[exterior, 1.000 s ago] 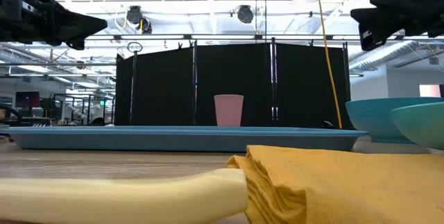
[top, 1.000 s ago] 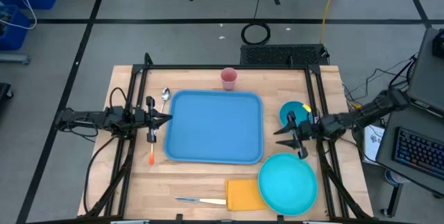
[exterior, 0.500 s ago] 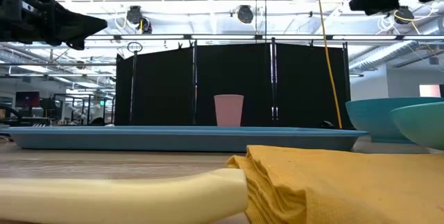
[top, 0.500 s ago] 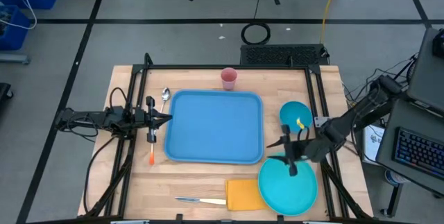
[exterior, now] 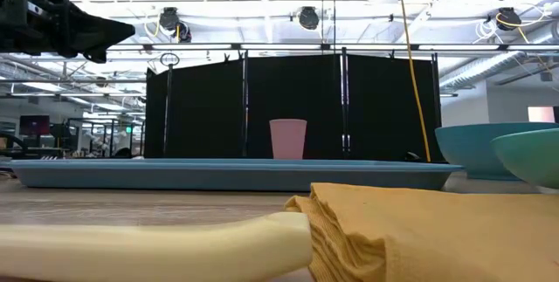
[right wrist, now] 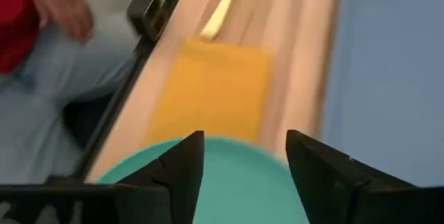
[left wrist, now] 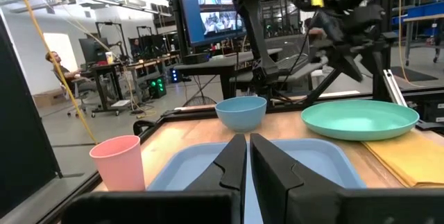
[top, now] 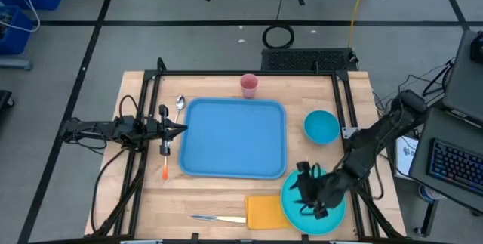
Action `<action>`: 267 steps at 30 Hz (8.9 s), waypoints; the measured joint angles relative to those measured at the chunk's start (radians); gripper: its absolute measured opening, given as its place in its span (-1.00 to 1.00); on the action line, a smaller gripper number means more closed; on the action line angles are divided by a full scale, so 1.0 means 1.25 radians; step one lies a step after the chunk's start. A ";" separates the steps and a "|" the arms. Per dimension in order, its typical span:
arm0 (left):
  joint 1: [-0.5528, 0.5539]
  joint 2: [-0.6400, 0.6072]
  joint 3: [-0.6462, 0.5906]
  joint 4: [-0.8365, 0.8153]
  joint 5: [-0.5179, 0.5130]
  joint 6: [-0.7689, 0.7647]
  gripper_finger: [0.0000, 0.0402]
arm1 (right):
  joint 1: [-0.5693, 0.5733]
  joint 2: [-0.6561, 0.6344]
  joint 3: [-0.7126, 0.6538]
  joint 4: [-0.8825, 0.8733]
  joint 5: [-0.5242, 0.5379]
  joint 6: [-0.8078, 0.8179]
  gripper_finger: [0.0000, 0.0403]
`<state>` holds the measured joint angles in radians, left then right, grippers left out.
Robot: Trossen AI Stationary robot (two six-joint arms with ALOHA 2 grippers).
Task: Set up tray
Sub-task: Put the blue plate on the blue serving tray, then put the blue bowl on top of the blue plate
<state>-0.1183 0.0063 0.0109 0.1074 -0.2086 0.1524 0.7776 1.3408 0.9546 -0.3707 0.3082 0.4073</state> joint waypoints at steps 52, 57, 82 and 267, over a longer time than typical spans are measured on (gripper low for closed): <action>0.000 0.000 0.000 0.000 0.000 0.000 -0.87 | 0.065 0.336 0.144 0.029 -0.286 0.412 0.05; 0.000 0.000 0.000 0.000 0.000 0.000 -0.87 | 0.070 0.352 0.144 0.025 -0.287 0.379 0.01; 0.000 0.000 0.000 0.000 0.000 0.000 -0.87 | 0.071 0.364 0.144 0.032 -0.290 0.328 -0.96; 0.000 0.000 0.000 0.000 0.000 0.000 -0.87 | -0.383 0.458 0.183 0.324 0.003 -0.504 -0.51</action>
<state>-0.1182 0.0063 0.0105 0.1074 -0.2092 0.1525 0.2985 1.9137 1.1839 0.0340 0.3123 -0.2229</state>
